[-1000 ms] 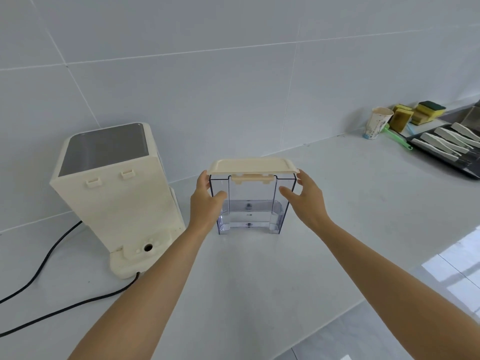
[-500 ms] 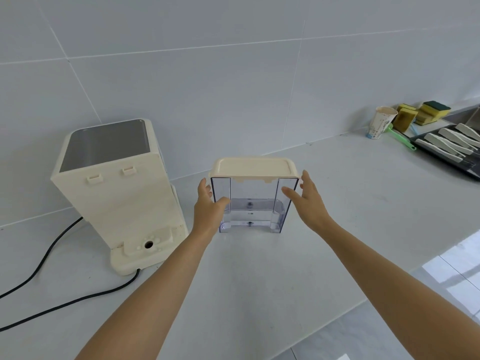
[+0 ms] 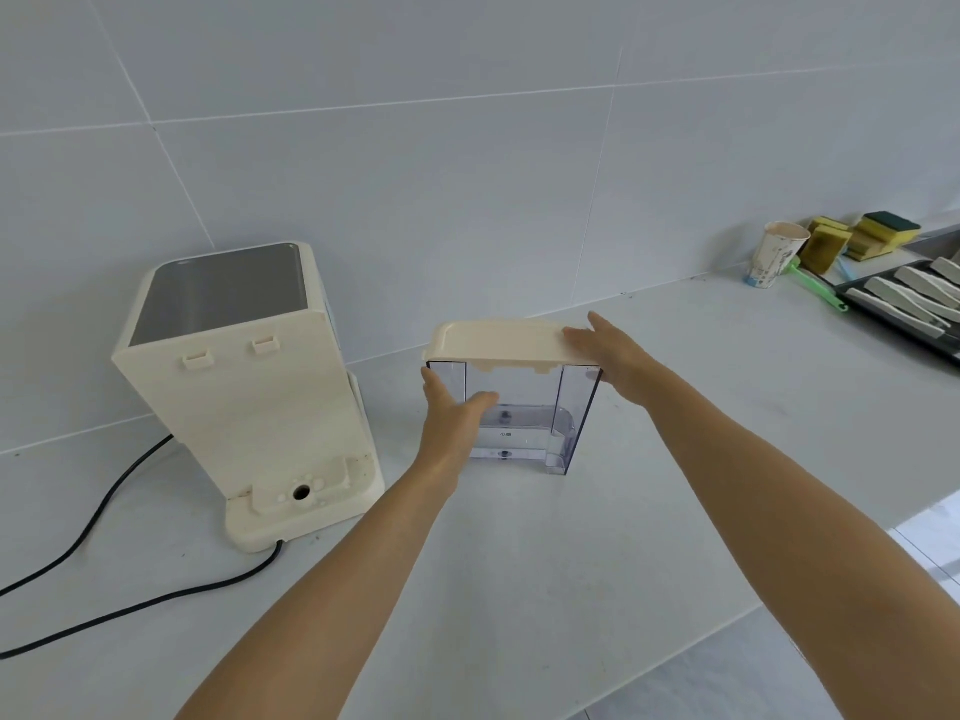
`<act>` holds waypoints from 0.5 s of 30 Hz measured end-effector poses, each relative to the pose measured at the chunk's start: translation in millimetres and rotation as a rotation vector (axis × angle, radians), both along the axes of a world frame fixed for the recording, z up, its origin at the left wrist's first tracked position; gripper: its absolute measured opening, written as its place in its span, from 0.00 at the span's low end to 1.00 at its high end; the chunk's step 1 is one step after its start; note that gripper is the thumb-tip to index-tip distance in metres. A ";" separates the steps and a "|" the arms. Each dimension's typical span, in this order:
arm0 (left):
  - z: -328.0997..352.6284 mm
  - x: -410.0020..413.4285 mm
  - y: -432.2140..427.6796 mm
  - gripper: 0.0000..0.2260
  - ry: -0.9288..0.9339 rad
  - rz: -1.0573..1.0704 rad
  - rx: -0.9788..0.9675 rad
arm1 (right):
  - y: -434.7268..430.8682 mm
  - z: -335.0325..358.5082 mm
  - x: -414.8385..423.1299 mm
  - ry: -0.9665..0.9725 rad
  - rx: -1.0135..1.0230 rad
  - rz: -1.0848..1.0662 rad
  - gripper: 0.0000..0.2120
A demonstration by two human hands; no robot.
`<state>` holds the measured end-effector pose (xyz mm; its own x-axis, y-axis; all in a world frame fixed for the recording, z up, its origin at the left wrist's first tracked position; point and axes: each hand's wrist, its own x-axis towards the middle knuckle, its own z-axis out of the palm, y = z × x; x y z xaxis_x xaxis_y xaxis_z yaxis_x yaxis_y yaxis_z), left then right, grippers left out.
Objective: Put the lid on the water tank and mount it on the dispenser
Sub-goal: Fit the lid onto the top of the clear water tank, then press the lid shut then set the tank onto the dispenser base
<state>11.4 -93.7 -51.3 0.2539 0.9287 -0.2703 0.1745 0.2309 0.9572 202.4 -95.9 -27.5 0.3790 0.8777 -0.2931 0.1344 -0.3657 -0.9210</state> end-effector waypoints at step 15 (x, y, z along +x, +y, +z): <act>7.7 16.8 44.8 0.43 -0.008 -0.016 -0.027 | -27.1 5.4 -7.3 -0.096 -0.140 0.144 0.10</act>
<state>28.2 -48.8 -43.6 0.2713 0.9167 -0.2934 0.1711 0.2541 0.9519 195.2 -123.0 -22.1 0.2851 0.8782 -0.3841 0.2792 -0.4594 -0.8432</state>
